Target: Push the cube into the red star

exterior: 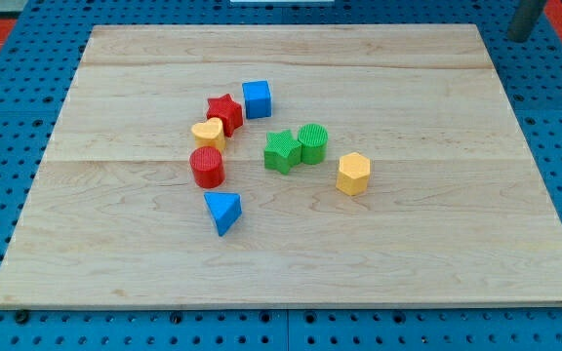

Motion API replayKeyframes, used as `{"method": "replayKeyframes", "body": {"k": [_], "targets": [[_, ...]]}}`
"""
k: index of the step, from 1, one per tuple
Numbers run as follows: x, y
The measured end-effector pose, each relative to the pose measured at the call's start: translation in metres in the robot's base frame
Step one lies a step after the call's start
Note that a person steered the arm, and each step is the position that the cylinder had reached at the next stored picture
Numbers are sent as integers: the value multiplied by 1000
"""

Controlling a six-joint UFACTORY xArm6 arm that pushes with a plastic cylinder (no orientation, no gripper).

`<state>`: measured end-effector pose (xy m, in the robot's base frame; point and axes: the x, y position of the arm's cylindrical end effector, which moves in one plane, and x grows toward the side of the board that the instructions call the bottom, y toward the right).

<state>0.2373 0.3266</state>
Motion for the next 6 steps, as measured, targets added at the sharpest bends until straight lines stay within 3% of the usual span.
{"method": "replayKeyframes", "body": {"k": [1,2,3,6], "targets": [[44,-35],[55,-91],[55,-183],[114,-364]]}}
